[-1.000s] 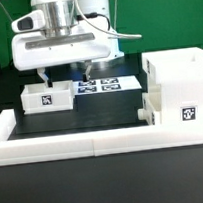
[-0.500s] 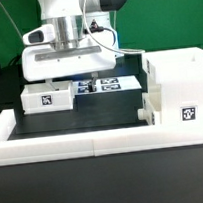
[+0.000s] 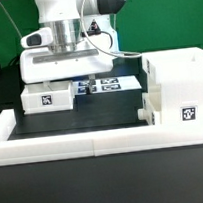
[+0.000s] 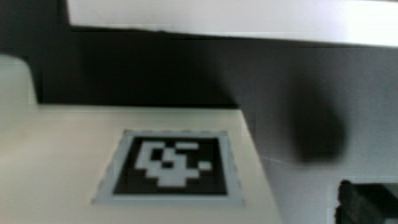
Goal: Assemble drawer
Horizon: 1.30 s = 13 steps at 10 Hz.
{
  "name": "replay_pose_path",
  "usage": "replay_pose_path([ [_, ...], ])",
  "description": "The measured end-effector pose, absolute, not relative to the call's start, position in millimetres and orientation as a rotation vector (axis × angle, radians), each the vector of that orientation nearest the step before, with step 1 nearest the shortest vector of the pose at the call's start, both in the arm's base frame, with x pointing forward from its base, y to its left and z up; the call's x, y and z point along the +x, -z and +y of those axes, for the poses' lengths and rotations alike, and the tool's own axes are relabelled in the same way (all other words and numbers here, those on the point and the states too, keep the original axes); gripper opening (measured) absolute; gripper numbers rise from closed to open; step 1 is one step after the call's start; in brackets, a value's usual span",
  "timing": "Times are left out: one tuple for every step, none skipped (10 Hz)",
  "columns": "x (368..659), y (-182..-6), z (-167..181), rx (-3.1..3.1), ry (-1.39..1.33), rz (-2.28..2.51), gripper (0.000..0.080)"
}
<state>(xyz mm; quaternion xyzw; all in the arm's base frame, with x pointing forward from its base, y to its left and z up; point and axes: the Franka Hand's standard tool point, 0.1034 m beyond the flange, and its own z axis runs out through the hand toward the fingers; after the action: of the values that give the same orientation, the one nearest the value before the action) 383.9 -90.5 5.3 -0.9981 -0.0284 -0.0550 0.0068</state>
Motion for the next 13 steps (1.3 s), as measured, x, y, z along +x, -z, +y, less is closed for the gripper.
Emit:
replay_pose_path([
  [384.3,-5.5,-90.5,-3.123,0.176,-0.090,0.0524],
  [384.4,-5.5,-90.5,-3.123,0.176,-0.090,0.0524],
  [384.4,-5.5,-90.5,-3.123,0.176,-0.090,0.0373],
  [384.4,-5.5,-90.5,-3.123,0.176,-0.090,0.0235],
  [384.4,-5.5,-90.5,-3.123,0.176,-0.090,0.0100],
  [384.4,-5.5,-90.5,-3.123,0.176,-0.090,0.0100],
  [384.5,-5.5,-90.5,-3.123,0.176,-0.090,0.0041],
  [384.5,-5.5,-90.5,-3.123,0.176,-0.090,0.0041],
  [384.5,-5.5,-90.5,-3.123,0.176,-0.090,0.0041],
  [384.5,-5.5,-90.5,-3.123,0.176,-0.090,0.0041],
  [384.5,-5.5,-90.5,-3.123,0.176,-0.090,0.0041],
  [384.5,-5.5,-90.5,-3.123,0.176,-0.090,0.0041],
  [384.5,-5.5,-90.5,-3.123,0.176,-0.090,0.0041],
])
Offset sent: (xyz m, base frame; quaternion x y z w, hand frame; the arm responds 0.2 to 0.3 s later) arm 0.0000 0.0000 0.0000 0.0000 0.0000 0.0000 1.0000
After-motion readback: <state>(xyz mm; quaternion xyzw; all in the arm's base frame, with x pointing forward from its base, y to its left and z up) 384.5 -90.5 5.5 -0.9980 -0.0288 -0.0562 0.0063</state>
